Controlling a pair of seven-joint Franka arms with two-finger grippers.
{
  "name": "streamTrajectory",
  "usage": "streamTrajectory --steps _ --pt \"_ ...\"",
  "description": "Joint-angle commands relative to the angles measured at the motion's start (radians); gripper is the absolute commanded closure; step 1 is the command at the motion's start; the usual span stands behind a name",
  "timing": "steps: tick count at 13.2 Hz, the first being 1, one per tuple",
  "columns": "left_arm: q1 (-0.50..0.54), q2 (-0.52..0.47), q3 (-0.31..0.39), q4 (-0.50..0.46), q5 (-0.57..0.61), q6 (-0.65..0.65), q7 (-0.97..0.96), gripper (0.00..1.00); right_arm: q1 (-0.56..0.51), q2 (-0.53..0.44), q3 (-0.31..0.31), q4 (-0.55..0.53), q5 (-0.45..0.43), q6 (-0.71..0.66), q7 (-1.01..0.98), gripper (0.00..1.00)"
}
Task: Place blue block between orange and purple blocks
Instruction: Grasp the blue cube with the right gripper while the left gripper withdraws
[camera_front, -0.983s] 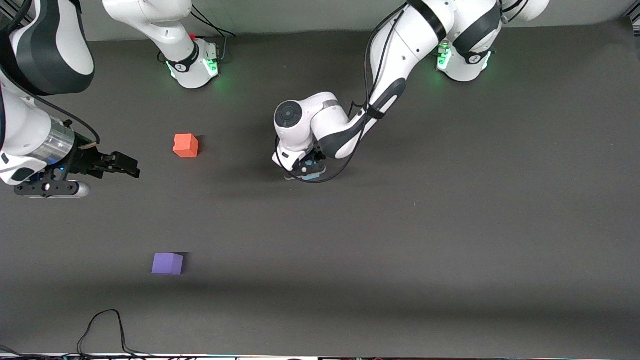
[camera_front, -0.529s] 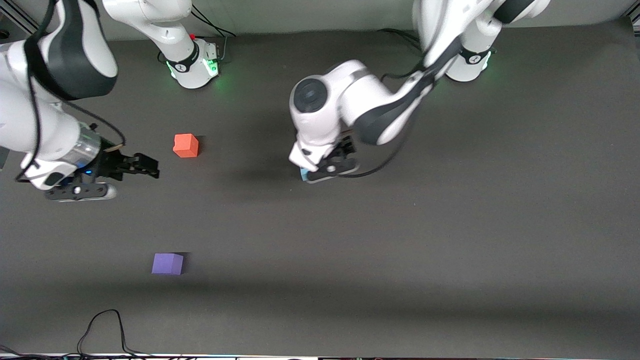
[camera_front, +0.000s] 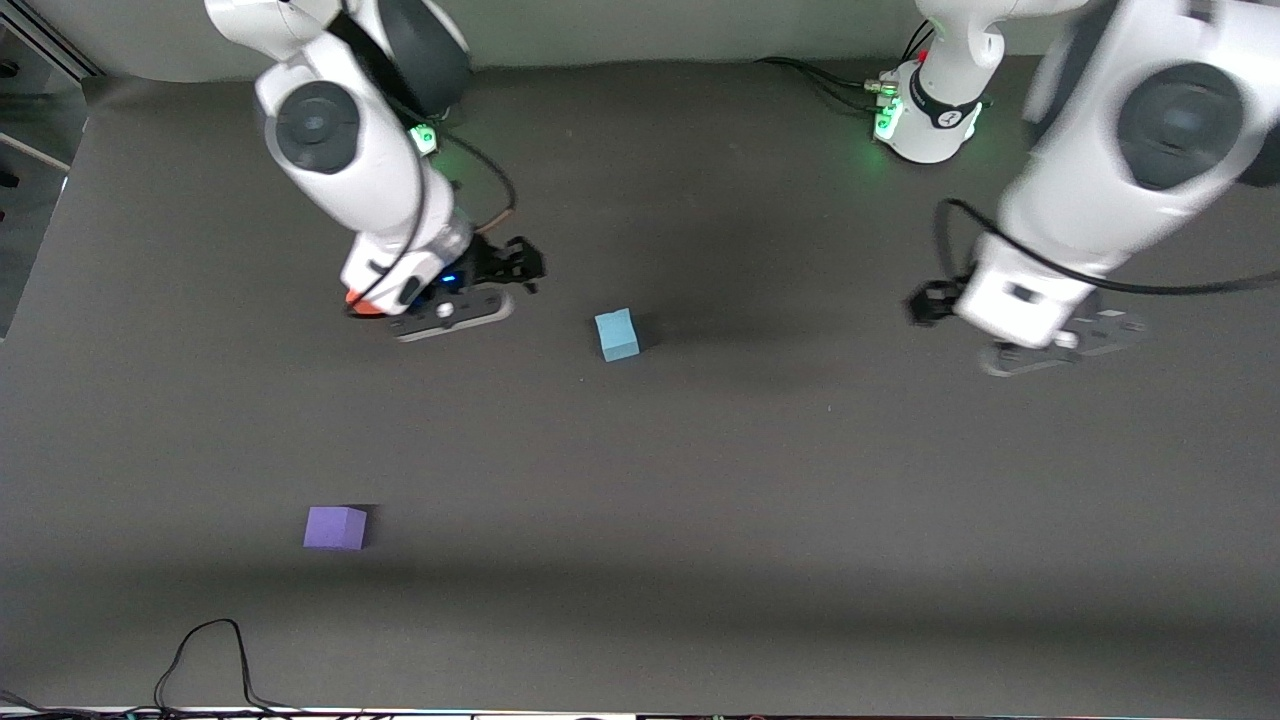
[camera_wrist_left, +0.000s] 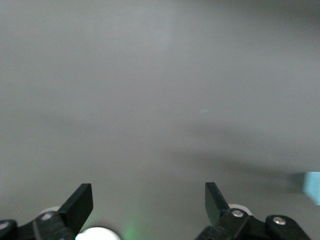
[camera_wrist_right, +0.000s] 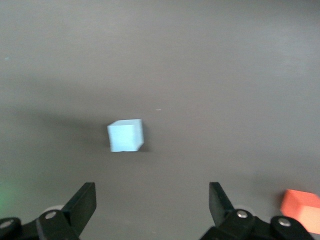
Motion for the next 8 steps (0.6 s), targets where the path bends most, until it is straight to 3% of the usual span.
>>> streamTrajectory --steps 1,2,3,6,8 --pt "-0.101 -0.226 0.233 -0.292 -0.023 0.111 0.226 0.0 0.038 0.094 0.044 -0.071 -0.103 0.152 0.131 0.0" --pt "-0.249 -0.275 0.456 -0.344 -0.023 0.126 0.269 0.0 0.068 0.131 0.048 -0.119 -0.149 0.228 0.155 0.0" --pt "-0.327 -0.286 0.559 -0.345 -0.023 0.116 0.319 0.0 0.087 0.175 0.048 -0.154 -0.177 0.311 0.196 0.0" --pt "-0.294 -0.289 0.574 -0.291 -0.014 0.058 0.38 0.0 0.113 0.327 0.051 -0.177 -0.356 0.442 0.348 0.0" --pt "-0.155 -0.28 0.441 -0.248 -0.024 0.059 0.384 0.0 0.134 0.41 0.056 -0.177 -0.494 0.497 0.481 0.0"
